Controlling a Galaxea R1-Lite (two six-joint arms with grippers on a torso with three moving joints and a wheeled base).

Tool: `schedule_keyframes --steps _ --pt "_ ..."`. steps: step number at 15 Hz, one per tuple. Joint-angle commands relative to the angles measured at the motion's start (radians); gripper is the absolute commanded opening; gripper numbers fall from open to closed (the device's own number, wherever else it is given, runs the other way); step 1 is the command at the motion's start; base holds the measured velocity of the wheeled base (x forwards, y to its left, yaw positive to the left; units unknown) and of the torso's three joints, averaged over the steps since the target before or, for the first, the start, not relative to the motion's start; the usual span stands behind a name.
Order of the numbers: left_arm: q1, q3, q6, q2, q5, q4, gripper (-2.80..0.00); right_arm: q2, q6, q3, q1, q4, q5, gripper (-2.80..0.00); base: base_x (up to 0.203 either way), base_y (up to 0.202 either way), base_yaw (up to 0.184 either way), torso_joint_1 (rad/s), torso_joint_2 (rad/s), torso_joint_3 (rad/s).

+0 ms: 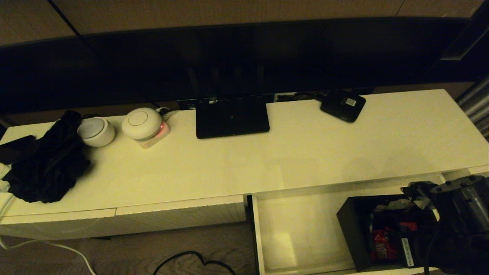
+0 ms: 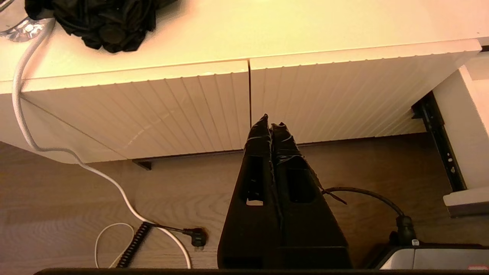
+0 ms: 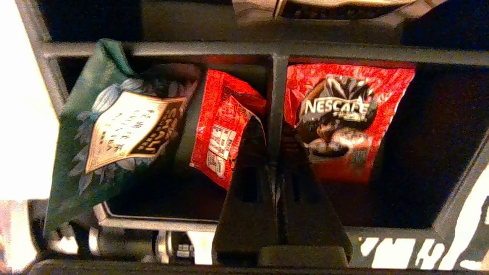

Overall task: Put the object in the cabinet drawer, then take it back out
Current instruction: Put the storage box in the drawer

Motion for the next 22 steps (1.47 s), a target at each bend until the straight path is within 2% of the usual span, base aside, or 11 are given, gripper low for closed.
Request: schedule_keyframes --steps 1,7,10,13,22 --pt "0.0 0.003 0.0 0.0 0.001 0.0 -2.8 0.088 0.001 -0.002 -0.006 -0.068 0.0 -2.8 0.0 0.0 0.0 0.0 0.0 0.0" --pt "0.0 0.003 0.0 0.0 0.0 0.0 -2.8 0.133 -0.038 -0.065 -0.035 -0.113 0.0 -2.8 0.0 0.0 0.0 0.0 0.0 0.0" --pt "0.0 0.003 0.0 0.0 0.001 0.0 -2.8 0.148 -0.09 -0.048 -0.059 -0.129 0.003 -2.8 0.0 0.0 0.0 0.0 0.0 0.0" --pt "0.0 0.003 0.0 0.0 0.001 0.0 -2.8 0.184 -0.112 -0.012 -0.066 -0.217 0.007 -2.8 0.0 0.0 0.0 0.0 0.0 0.0" --pt "0.0 0.003 0.0 0.0 0.001 0.0 -2.8 0.363 -0.113 0.007 -0.076 -0.365 0.011 -2.8 0.0 0.0 0.0 0.0 0.0 0.0"
